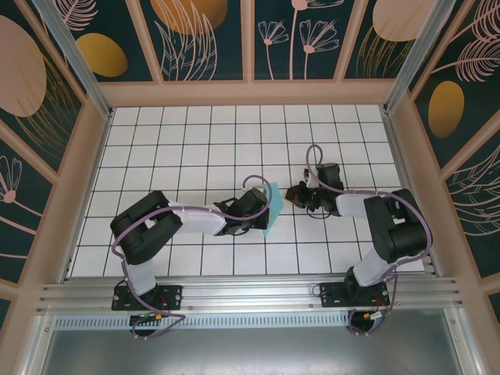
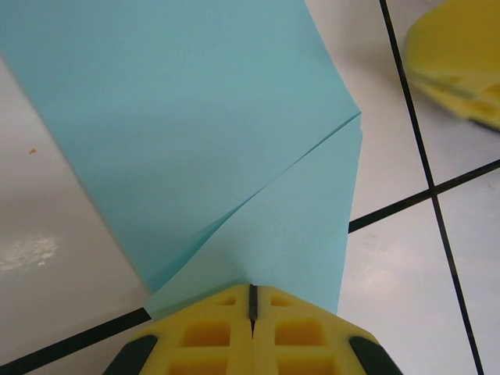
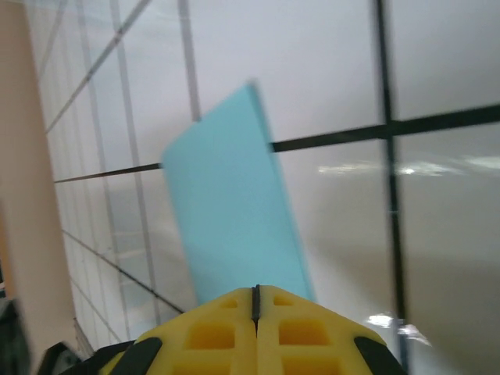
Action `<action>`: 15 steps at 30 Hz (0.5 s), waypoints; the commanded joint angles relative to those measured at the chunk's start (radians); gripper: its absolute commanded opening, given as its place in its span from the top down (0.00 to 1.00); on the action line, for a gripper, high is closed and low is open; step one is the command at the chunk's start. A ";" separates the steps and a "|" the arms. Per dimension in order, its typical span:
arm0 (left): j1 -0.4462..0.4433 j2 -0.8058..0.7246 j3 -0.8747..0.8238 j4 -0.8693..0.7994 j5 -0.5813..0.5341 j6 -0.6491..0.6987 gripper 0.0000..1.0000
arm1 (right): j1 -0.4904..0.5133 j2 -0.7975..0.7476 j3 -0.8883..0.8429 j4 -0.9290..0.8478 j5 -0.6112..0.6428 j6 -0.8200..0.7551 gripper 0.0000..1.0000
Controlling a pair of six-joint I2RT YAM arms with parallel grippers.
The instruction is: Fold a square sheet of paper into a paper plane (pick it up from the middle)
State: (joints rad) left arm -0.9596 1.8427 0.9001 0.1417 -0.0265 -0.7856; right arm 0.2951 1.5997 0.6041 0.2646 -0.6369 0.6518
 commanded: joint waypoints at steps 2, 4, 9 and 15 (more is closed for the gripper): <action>-0.001 0.014 -0.004 -0.164 -0.004 0.037 0.96 | 0.050 -0.032 -0.010 0.004 -0.059 -0.021 0.95; -0.001 0.014 0.006 -0.168 -0.001 0.040 0.96 | 0.069 -0.020 -0.018 0.001 -0.044 -0.020 0.95; 0.000 0.014 0.031 -0.174 0.007 0.051 0.95 | 0.108 0.038 -0.015 -0.002 -0.031 -0.029 0.95; 0.000 -0.008 0.050 -0.178 0.010 0.061 0.93 | 0.112 0.127 0.001 -0.051 0.018 -0.054 0.98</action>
State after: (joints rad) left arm -0.9596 1.8427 0.9401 0.0582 -0.0257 -0.7509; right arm 0.4004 1.6917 0.5995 0.2466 -0.6495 0.6292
